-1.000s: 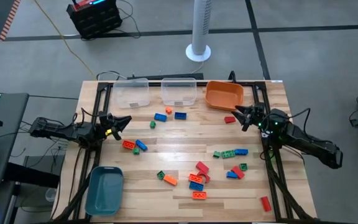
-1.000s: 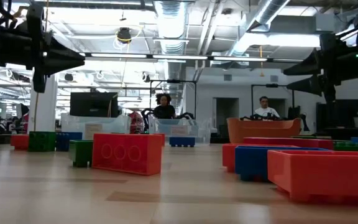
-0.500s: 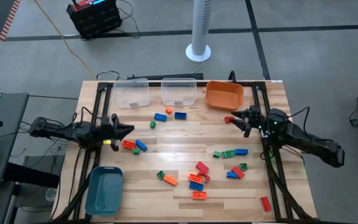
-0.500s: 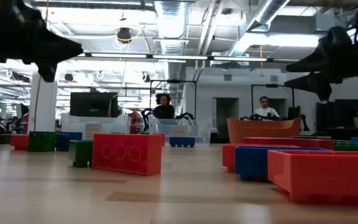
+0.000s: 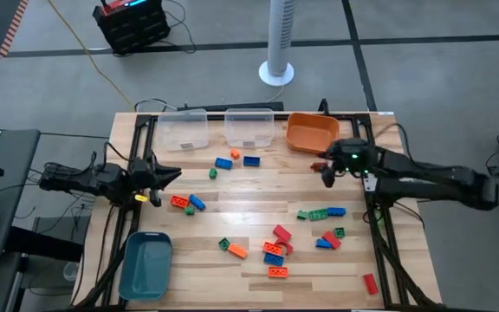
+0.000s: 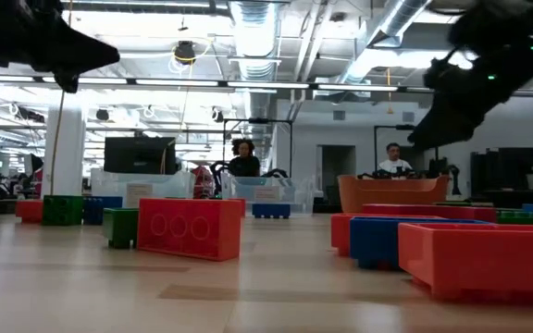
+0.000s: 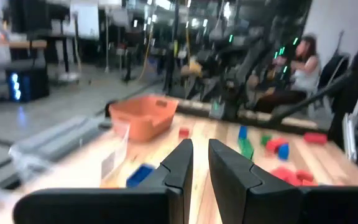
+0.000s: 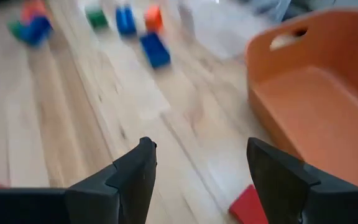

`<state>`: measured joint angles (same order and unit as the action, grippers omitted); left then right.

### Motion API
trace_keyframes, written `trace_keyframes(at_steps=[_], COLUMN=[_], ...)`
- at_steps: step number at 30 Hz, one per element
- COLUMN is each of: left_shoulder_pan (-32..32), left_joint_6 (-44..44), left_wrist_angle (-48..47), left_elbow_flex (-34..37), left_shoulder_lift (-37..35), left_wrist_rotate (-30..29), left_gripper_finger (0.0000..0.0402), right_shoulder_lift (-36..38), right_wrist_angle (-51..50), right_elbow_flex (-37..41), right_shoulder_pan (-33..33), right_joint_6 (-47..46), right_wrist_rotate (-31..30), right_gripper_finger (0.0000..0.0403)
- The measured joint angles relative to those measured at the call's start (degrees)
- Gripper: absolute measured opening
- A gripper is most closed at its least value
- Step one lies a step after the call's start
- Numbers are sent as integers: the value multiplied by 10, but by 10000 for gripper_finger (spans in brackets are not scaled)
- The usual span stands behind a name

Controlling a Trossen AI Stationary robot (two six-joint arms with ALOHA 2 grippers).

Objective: Sort blocks
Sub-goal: Put the red block into the orange bin

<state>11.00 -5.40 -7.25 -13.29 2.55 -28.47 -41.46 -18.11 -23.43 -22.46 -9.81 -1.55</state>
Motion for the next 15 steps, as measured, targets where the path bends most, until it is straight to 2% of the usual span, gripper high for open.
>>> trace_keyframes(at_steps=[3, 7, 15], left_shoulder_pan=[0, -5, -45], left_joint_6=[-30, -41, -22], left_wrist_angle=[-29, -42, -54], left_elbow_flex=[-18, -33, -75], left_shoulder_lift=[24, 68, 168], left_wrist_rotate=[-17, -27, -32], left_gripper_finger=[46, 46, 45], right_shoulder_lift=[-89, -191, -326], right_wrist_angle=[-37, -114, -223], right_elbow_flex=[-52, -120, -217], right_shoulder_pan=[27, 64, 87], right_joint_6=[27, 90, 153], right_wrist_rotate=[-11, -60, -80], right_gripper_finger=[260, 260, 260])
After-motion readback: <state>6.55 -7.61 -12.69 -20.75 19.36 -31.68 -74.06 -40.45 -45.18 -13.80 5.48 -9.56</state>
